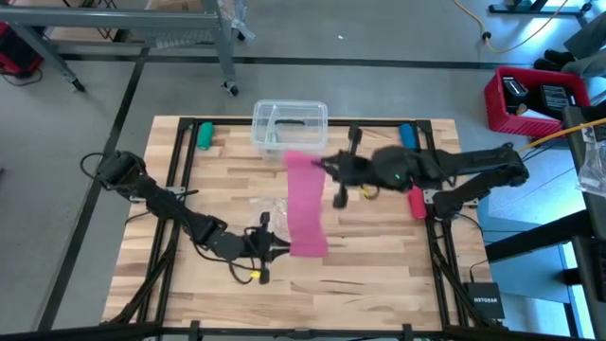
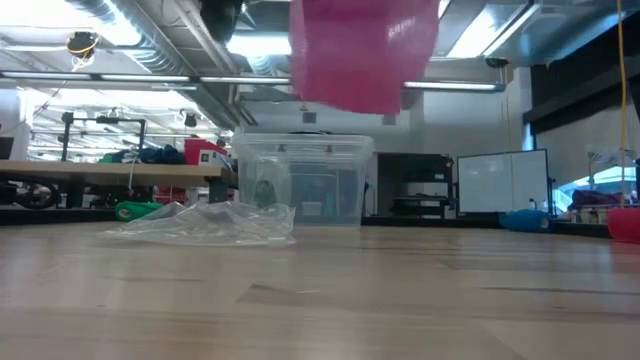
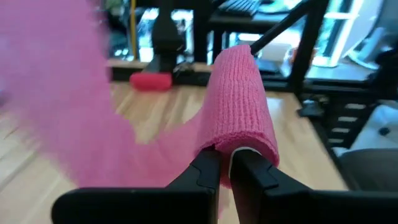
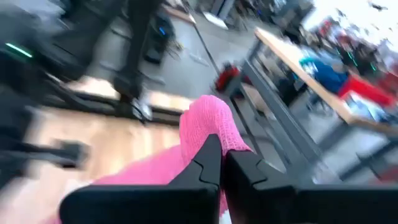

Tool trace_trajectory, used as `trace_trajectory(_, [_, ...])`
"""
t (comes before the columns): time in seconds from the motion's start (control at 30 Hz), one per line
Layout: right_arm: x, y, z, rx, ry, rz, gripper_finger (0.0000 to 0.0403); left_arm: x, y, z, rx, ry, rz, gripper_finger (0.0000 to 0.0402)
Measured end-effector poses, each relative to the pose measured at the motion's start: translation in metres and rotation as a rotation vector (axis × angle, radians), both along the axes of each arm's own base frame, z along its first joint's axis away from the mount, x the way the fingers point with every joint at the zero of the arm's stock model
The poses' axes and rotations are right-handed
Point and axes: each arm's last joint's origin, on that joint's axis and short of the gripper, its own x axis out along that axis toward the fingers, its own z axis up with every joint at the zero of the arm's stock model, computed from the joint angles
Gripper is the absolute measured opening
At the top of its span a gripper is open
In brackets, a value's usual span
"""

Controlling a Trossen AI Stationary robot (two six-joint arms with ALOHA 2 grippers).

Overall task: Roll bandage
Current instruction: Roll the pink bandage

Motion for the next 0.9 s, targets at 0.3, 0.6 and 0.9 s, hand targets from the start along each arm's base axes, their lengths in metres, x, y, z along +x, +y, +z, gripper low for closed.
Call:
trace_trajectory(0.3, [0.002,-0.048,-0.024,0.176,0.163,-0.173,0.0037,-0.015,-0.03,0.021,0.004,-0.172,-0.116,0.0015])
trace_trajectory(0.6, [-0.005,-0.055,-0.05,0.225,0.417,-0.199,0.018,-0.014,-0.037,0.04,0.009,-0.22,-0.129,0.0015])
trace_trajectory(0.9, [-0.047,-0.05,-0.03,0.367,0.451,-0.128,0.0264,-0.008,-0.037,0.055,-0.027,-0.259,-0.103,0.0015])
